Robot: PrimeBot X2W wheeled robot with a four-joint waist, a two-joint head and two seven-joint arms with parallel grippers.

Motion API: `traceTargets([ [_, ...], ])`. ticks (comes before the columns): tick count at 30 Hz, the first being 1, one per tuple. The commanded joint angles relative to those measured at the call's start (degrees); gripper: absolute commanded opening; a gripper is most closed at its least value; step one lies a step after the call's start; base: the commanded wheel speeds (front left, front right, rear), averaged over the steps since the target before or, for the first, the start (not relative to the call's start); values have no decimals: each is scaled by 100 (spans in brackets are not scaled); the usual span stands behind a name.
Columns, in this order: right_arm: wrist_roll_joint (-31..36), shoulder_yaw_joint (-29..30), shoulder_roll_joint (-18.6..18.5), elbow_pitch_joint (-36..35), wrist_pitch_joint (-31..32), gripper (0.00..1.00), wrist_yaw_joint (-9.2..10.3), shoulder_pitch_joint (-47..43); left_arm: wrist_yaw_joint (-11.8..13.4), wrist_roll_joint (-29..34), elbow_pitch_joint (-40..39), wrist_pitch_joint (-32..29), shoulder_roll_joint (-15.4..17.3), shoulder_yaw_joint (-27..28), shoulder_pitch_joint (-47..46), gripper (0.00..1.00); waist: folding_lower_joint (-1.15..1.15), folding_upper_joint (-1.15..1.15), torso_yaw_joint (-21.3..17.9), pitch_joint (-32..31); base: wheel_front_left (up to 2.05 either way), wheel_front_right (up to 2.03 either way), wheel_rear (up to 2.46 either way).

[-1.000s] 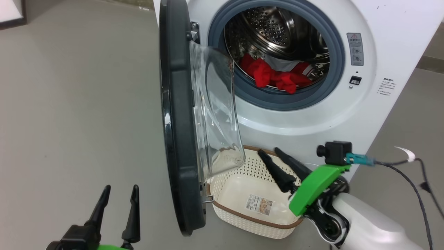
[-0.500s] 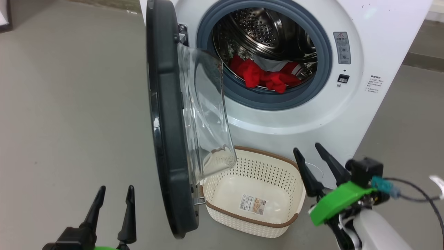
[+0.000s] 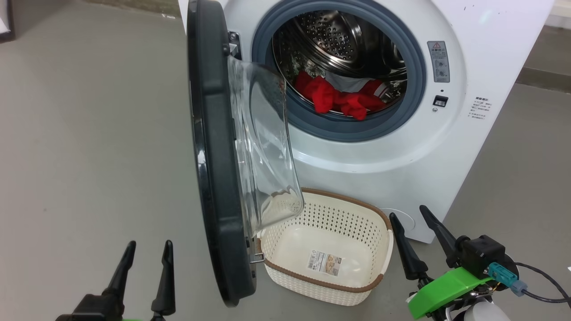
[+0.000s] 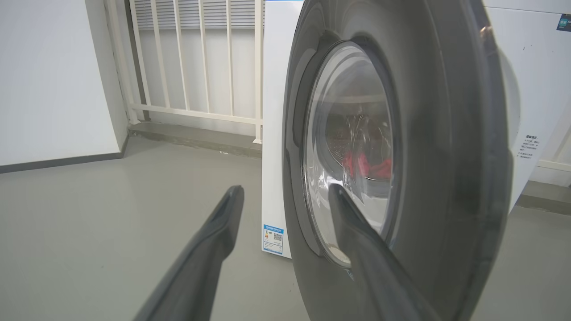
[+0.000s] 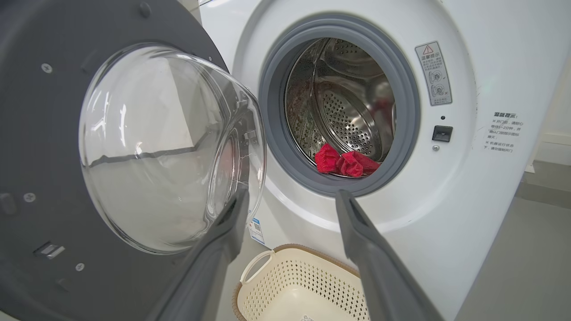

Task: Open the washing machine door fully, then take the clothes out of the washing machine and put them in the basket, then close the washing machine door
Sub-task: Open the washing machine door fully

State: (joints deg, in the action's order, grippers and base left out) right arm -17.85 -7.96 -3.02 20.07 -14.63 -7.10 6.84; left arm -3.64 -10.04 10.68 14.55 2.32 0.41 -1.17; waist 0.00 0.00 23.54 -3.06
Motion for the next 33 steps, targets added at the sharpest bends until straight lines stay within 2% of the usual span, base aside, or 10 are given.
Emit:
traceTargets([
  [1, -49, -112, 12, -183, -36, 100, -39, 110, -33, 88, -166, 45, 61, 197, -99, 100, 0, 0, -2, 6, 0, 0, 0],
  [12, -85, -175, 13, -155, -37, 100, -39, 77, 4, 85, -181, 45, 58, 188, -113, 100, 0, 0, 2, 53, 0, 0, 0],
  [22, -132, -245, 13, -88, -37, 100, -39, 76, 149, -47, -257, 45, 56, 207, -107, 100, 0, 0, -7, 68, 0, 0, 0],
  [23, -136, -245, 13, -83, -37, 100, -39, 77, 138, -67, -285, 45, 56, 197, -109, 93, 0, 0, -7, 68, 0, 0, 0],
  [24, -140, -248, 13, -78, -37, 100, -39, 77, 135, -72, -319, 45, 56, 195, -109, 45, 0, 0, -9, 65, 0, 0, 0],
  [25, -146, -252, 13, -71, -37, 100, -39, 76, 141, -49, -345, 45, 56, 187, -107, 14, 0, 0, -10, 61, 0, 0, 0],
  [26, -155, -255, 13, -63, -37, 100, -39, 75, 149, -33, -363, 45, 56, 181, -104, 0, 0, 0, -12, 56, 0, 0, 0],
  [31, -189, -258, 13, -28, -37, 100, -39, 65, 226, -5, -449, 45, 56, 142, -142, 0, 0, 0, -17, 21, 0, 0, 0],
  [33, -211, -252, 14, -6, -37, 100, -39, 55, 333, -4, -675, 30, 56, 144, -266, 0, 0, 0, -18, -6, 0, 0, 0],
])
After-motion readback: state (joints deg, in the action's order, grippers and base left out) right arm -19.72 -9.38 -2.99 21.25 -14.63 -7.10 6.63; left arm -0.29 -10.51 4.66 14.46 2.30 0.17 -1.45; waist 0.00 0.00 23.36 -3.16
